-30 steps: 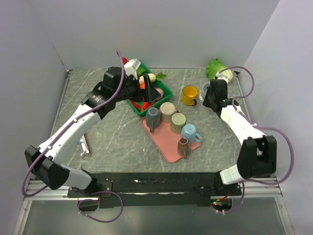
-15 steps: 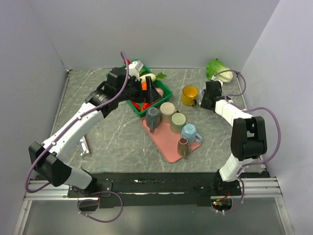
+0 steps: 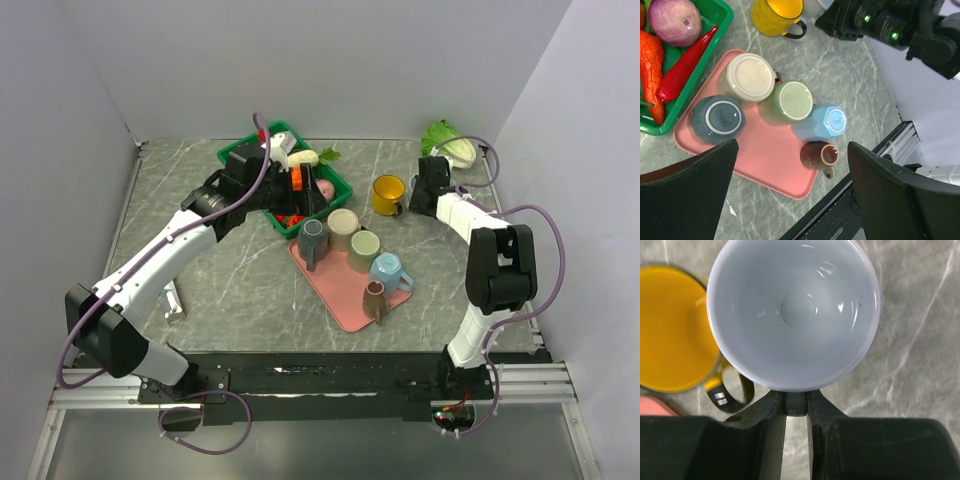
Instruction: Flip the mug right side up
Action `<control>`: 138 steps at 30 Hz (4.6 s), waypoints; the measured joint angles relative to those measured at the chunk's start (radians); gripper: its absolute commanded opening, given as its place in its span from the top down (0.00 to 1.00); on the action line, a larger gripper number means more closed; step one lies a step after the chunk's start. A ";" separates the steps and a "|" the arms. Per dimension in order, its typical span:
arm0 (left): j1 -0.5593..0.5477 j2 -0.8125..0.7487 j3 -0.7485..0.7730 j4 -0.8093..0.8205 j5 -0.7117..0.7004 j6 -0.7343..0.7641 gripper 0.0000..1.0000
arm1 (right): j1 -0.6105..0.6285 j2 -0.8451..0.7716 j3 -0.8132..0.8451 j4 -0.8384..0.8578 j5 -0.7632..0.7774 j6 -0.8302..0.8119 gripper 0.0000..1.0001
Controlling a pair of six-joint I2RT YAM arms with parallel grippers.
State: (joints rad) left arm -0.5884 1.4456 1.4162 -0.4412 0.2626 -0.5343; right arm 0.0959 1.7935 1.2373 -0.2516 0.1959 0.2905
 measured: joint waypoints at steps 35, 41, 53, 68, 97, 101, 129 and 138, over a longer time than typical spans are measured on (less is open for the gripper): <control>-0.003 0.060 -0.134 -0.034 -0.044 0.045 0.04 | -0.004 -0.031 0.091 -0.128 -0.024 0.051 0.03; -0.056 0.075 -0.196 -0.013 -0.105 0.069 0.04 | -0.004 -0.230 0.045 -0.159 -0.057 0.061 0.00; -0.150 0.227 -0.201 -0.013 -0.327 0.040 0.19 | -0.005 -0.594 -0.096 -0.229 -0.139 0.095 0.00; -0.147 0.315 -0.135 0.004 -0.374 -0.016 0.49 | -0.005 -0.719 -0.166 -0.266 -0.180 0.094 0.00; -0.158 0.377 -0.051 -0.087 -0.437 -0.078 0.99 | -0.014 -0.885 -0.283 -0.336 -0.446 0.211 0.00; -0.154 0.350 -0.053 -0.121 -0.435 -0.081 0.99 | -0.015 -0.942 -0.318 -0.304 -0.575 0.252 0.00; -0.144 -0.011 -0.005 0.198 -0.157 -0.512 0.99 | -0.014 -0.996 -0.439 0.168 -1.011 0.736 0.01; -0.144 -0.066 -0.079 0.491 -0.121 -0.666 0.99 | 0.009 -0.932 -0.439 0.458 -1.049 0.924 0.01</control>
State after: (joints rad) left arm -0.7322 1.3792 1.3373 0.0494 0.1421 -1.2007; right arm 0.1047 0.8616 0.7982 0.2066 -0.8532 1.2148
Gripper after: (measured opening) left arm 0.228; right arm 0.993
